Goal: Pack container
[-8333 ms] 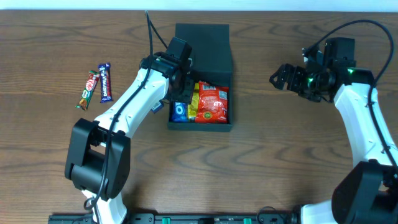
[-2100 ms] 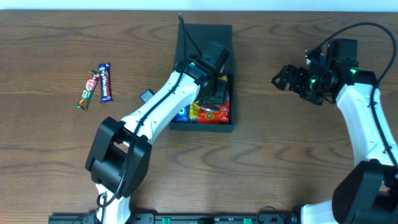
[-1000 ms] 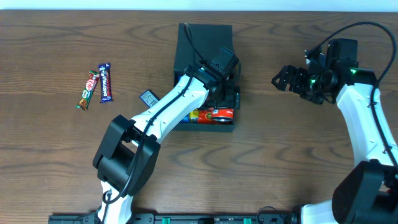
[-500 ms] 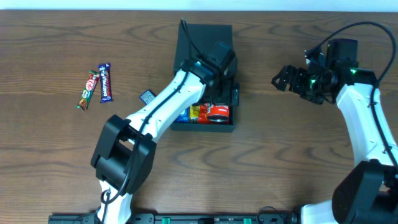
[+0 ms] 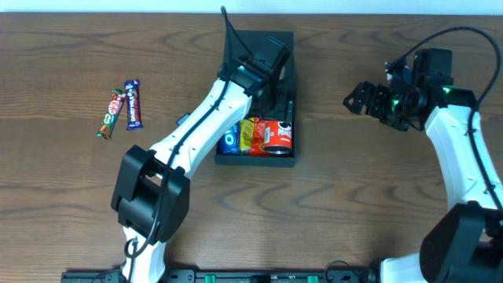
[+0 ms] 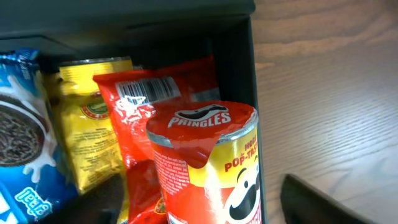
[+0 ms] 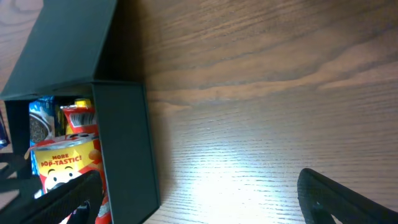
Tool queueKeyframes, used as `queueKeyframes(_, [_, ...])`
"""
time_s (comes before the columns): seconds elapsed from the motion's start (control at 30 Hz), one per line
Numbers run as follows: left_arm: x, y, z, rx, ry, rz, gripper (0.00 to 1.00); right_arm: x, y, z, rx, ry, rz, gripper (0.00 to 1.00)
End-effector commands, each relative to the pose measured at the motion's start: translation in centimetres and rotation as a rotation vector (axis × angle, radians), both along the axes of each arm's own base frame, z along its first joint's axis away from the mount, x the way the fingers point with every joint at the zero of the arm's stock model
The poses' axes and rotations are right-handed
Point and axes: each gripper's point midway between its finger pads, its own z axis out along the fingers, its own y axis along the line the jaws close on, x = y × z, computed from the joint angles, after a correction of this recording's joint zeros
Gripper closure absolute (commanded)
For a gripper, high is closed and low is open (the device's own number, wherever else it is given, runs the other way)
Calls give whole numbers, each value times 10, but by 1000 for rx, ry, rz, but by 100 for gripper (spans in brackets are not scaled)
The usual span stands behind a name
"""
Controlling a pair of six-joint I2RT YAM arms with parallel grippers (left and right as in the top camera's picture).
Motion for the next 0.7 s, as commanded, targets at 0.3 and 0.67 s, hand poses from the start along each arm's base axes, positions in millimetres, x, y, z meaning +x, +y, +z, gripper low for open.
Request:
queueKeyframes(0.3, [2,-23,53,-334,-36,-342,94,4,-3,11,-3,-37,6,1])
queueKeyframes(0.67, [-47,-15,44,-628,58,-601,95,4,-3,11,-2,-37,7,1])
